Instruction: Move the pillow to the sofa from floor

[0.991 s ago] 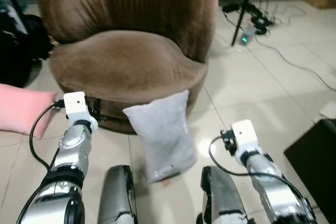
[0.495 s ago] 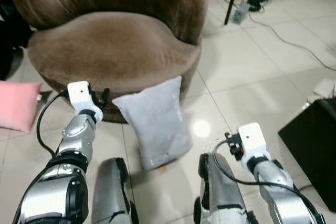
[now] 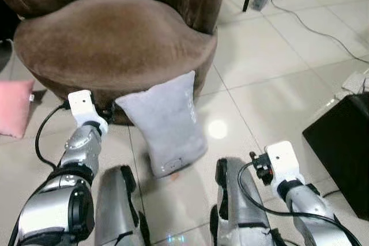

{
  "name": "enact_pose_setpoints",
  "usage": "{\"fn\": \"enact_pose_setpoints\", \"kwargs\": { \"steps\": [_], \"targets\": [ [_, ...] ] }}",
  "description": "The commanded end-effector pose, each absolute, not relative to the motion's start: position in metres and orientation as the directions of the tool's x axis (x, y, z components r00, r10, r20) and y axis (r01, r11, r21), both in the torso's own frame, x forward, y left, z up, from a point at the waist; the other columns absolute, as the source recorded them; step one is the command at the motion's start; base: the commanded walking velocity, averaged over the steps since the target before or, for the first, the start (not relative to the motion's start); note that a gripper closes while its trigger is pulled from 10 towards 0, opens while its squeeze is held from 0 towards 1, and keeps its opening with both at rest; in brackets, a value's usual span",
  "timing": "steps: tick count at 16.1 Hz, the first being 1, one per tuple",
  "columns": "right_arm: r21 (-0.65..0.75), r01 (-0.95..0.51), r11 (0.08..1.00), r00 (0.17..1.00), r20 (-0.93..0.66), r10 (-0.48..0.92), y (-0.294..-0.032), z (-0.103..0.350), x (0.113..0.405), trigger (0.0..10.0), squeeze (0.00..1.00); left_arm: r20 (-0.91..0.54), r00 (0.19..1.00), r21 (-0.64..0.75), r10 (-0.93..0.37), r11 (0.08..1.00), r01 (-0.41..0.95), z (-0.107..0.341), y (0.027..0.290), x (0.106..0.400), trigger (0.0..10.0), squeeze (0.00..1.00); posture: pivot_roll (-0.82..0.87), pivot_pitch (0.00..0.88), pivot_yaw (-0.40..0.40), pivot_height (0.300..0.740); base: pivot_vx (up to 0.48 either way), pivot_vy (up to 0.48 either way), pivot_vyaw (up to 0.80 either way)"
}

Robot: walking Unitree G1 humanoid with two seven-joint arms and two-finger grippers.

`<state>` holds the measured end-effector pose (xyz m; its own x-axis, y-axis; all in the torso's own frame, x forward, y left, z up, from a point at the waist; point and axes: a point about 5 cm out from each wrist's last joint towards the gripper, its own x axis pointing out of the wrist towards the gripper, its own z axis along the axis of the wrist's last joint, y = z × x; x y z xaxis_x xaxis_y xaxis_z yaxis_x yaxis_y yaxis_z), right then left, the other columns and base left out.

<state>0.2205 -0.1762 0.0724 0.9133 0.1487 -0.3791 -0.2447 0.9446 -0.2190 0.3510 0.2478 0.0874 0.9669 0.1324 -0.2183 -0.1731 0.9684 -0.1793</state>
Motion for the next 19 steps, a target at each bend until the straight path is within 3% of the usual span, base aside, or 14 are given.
{"fn": "enact_pose_setpoints", "kwargs": {
  "steps": [1,7,12,16,17,19],
  "targets": [
    [-0.216,-0.256,0.942,0.901,-0.407,0.151,-0.177,0.072,0.214,10.0,0.00,-0.232,0.962,-0.195,0.145,0.962,-0.192,0.088,0.250,0.352,10.0,0.00,-0.17,0.228,-0.042,0.438,0.000,0.000,0.00],
    [-0.207,-0.228,0.951,0.904,-0.408,0.128,-0.174,0.070,0.213,10.0,0.00,-0.225,0.972,-0.182,0.065,0.977,-0.108,0.080,0.231,0.351,10.0,0.00,-0.14,0.209,-0.012,0.419,0.000,0.000,0.00],
    [-0.195,-0.229,0.954,0.916,-0.373,0.144,-0.160,0.064,0.230,10.0,0.00,-0.071,0.993,-0.285,-0.099,0.956,0.075,0.076,0.204,0.343,10.0,0.00,-0.07,0.125,0.009,0.419,0.000,0.000,0.00],
    [-0.189,-0.230,0.955,0.924,-0.350,0.154,-0.159,0.057,0.248,10.0,0.00,0.065,0.997,-0.054,0.032,0.998,-0.029,0.085,0.223,0.326,10.0,0.00,0.02,0.085,-0.007,0.419,0.000,0.000,0.00],
    [-0.169,-0.214,0.962,0.931,-0.335,0.148,-0.161,0.051,0.254,10.0,0.00,0.104,0.993,0.035,0.065,0.997,-0.068,0.092,0.225,0.320,10.0,0.00,0.05,0.026,0.030,0.419,0.000,0.000,0.00],
    [-0.136,-0.162,0.977,0.936,-0.333,0.109,-0.166,0.042,0.269,10.0,0.00,0.112,0.991,0.058,0.072,0.995,-0.079,0.100,0.220,0.313,10.0,0.00,0.14,0.024,0.004,0.419,0.000,0.000,0.00]
  ]
}}
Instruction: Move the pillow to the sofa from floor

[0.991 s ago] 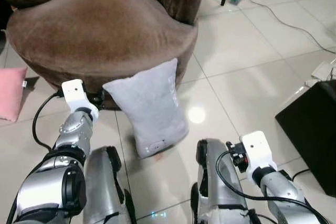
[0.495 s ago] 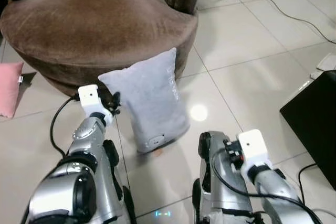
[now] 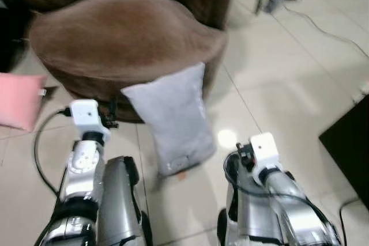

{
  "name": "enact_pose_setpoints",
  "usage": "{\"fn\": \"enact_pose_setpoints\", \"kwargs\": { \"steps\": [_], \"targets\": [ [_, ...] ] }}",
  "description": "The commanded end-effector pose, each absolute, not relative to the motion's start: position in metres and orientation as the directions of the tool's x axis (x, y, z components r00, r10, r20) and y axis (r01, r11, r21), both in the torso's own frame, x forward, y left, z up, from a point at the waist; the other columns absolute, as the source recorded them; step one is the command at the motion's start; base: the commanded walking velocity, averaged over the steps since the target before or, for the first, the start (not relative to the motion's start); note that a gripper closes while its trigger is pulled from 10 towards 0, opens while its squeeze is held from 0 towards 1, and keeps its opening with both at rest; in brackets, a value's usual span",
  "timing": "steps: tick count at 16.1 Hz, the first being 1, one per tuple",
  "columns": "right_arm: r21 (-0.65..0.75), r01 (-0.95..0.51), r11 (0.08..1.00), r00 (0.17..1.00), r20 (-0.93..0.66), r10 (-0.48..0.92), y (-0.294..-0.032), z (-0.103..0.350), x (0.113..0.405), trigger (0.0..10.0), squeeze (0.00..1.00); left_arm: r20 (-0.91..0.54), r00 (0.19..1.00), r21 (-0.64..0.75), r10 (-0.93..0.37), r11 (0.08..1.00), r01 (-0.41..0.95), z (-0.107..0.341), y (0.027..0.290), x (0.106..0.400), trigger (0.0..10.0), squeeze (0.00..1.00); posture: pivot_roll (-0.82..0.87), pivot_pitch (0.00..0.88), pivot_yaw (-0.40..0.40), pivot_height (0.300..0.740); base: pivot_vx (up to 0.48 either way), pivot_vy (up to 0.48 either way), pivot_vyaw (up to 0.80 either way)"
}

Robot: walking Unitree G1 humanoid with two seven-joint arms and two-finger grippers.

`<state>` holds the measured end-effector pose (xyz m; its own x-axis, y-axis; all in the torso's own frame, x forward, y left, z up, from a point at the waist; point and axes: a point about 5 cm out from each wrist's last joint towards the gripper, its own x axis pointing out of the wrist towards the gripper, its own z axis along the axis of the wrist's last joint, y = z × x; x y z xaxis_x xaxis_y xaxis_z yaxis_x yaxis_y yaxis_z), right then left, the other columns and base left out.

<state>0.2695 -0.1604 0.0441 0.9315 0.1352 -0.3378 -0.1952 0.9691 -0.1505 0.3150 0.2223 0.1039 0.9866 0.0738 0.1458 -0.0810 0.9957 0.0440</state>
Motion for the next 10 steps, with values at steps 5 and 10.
{"fn": "enact_pose_setpoints", "kwargs": {
  "steps": [5,10],
  "targets": [
    [-0.095,-0.182,0.979,0.953,-0.261,0.152,-0.136,0.041,0.305,10.0,0.00,0.142,0.989,0.174,0.040,0.983,-0.064,0.124,0.207,0.270,10.0,0.00,0.29,0.000,0.015,0.419,0.000,0.000,0.00],
    [-0.041,-0.320,0.946,0.926,-0.225,0.303,-0.118,0.048,0.321,10.0,0.00,0.143,0.965,0.122,0.219,0.964,-0.237,0.142,0.228,0.244,10.0,0.00,0.32,0.060,-0.093,0.419,0.000,0.000,0.00]
  ]
}}
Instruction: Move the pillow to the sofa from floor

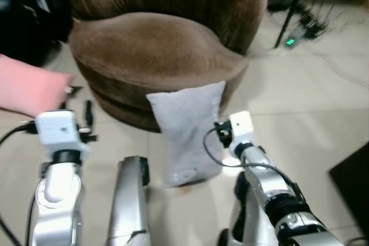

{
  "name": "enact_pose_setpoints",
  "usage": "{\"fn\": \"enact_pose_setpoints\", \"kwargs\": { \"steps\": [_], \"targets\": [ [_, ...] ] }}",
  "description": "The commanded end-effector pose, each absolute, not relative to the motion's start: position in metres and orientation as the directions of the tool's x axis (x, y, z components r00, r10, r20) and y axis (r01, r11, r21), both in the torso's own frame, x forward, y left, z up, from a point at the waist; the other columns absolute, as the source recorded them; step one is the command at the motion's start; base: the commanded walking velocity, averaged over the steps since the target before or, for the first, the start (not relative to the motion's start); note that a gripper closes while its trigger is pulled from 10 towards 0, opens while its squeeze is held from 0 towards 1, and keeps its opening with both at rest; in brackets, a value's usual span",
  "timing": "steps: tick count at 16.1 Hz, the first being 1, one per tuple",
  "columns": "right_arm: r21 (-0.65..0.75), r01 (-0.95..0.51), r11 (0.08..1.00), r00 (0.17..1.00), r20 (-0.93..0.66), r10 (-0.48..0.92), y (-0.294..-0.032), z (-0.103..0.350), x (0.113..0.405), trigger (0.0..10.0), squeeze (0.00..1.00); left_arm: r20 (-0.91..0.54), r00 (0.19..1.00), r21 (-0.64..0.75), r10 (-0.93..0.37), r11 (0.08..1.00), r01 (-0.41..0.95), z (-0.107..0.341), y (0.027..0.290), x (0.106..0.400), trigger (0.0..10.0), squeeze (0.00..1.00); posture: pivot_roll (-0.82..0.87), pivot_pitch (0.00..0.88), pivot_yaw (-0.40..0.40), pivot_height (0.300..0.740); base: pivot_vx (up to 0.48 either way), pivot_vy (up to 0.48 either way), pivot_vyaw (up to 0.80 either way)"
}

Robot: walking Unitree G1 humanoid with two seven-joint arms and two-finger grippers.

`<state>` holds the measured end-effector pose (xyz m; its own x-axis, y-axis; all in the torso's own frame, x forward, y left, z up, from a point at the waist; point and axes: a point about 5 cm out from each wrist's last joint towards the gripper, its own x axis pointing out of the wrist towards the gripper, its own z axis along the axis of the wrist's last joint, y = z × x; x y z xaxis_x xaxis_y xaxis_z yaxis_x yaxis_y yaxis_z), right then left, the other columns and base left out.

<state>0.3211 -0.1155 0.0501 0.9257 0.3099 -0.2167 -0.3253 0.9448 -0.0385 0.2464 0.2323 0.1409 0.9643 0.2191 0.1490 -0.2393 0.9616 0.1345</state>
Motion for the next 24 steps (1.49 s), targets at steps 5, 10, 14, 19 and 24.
{"fn": "enact_pose_setpoints", "kwargs": {
  "steps": [5,10,14,19,24],
  "targets": [
    [0.012,-0.351,0.936,0.917,-0.198,0.347,-0.122,0.039,0.301,10.0,0.00,0.087,0.984,0.210,0.155,0.963,-0.170,0.143,0.249,0.295,10.0,0.00,0.22,0.171,-0.071,0.419,0.000,0.000,0.00],
    [0.025,-0.332,0.943,0.927,-0.176,0.331,-0.134,0.041,0.273,10.0,0.00,0.076,0.983,0.154,0.165,0.972,-0.175,0.138,0.262,0.320,10.0,0.00,0.12,0.252,-0.042,0.419,0.000,0.000,0.00],
    [0.029,-0.307,0.951,0.942,-0.129,0.309,-0.139,0.060,0.255,10.0,0.00,0.061,0.991,0.058,0.118,0.991,-0.121,0.137,0.259,0.341,10.0,0.00,0.08,0.301,-0.028,0.419,0.000,0.000,0.00],
    [0.031,-0.310,0.950,0.942,-0.126,0.311,-0.138,0.078,0.230,10.0,0.00,0.014,0.994,0.037,0.112,0.993,-0.112,0.140,0.254,0.364,10.0,0.00,0.04,0.323,-0.024,0.419,0.000,0.000,0.00],
    [0.055,-0.314,0.948,0.936,-0.152,0.319,-0.132,0.081,0.221,10.0,0.00,-0.038,0.996,-0.020,0.085,0.996,-0.086,0.137,0.255,0.369,10.0,1.00,0.06,0.325,-0.021,0.419,0.000,0.000,0.00]
  ]
}}
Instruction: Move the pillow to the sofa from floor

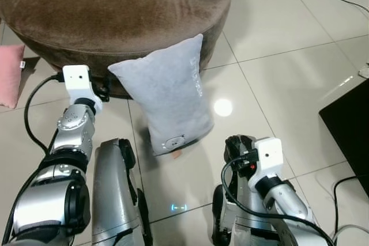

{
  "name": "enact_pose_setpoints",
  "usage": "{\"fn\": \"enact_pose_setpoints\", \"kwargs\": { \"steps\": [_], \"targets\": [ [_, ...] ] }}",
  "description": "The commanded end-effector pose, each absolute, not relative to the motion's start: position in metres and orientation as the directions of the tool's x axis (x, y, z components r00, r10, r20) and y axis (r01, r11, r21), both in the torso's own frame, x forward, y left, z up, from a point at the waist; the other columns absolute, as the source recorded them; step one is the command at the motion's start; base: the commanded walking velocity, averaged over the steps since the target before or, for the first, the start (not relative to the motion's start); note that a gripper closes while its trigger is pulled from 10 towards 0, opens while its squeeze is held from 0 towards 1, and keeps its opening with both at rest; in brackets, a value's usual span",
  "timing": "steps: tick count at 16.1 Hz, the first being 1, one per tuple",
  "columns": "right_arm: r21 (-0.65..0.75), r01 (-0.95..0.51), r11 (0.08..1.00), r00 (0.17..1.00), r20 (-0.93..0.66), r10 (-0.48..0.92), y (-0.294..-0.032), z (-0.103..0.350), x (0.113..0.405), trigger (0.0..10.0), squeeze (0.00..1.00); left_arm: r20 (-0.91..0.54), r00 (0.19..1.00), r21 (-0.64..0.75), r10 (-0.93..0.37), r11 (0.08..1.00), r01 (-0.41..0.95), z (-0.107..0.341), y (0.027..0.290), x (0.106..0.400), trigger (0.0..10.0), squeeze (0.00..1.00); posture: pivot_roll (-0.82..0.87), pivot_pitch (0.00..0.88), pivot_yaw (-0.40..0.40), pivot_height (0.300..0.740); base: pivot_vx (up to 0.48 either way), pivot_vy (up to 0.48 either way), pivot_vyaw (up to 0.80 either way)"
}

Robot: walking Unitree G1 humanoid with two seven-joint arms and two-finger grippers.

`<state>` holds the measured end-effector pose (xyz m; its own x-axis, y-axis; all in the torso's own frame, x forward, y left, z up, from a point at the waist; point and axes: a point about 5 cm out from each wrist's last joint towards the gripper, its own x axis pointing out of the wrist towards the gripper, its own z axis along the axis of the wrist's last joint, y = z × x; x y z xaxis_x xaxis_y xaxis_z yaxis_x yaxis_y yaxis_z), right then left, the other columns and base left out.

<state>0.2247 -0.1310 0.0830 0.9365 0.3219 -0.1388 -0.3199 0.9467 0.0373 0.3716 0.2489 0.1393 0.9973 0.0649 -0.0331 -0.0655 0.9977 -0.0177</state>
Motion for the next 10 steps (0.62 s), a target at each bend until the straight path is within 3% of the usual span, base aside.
{"fn": "enact_pose_setpoints", "kwargs": {
  "steps": [1,6,10],
  "targets": [
    [0.060,-0.317,0.947,0.933,-0.158,0.322,-0.128,0.082,0.220,10.0,0.00,-0.043,0.999,-0.082,0.005,0.997,-0.009,0.137,0.248,0.372,10.0,1.00,0.06,0.321,-0.020,0.419,0.000,0.000,0.00],
    [0.043,-0.328,0.944,0.934,-0.135,0.330,-0.124,0.097,0.211,10.0,0.00,-0.058,0.989,-0.249,-0.136,0.961,0.118,0.139,0.227,0.380,10.0,1.00,-0.03,0.291,-0.018,0.419,0.000,0.000,0.00],
    [0.032,-0.330,0.943,0.933,-0.142,0.331,-0.126,0.102,0.201,10.0,0.00,-0.133,0.986,-0.202,-0.103,0.976,0.075,0.137,0.224,0.383,10.0,1.00,-0.05,0.306,-0.020,0.419,0.000,0.000,0.00]
  ]
}}
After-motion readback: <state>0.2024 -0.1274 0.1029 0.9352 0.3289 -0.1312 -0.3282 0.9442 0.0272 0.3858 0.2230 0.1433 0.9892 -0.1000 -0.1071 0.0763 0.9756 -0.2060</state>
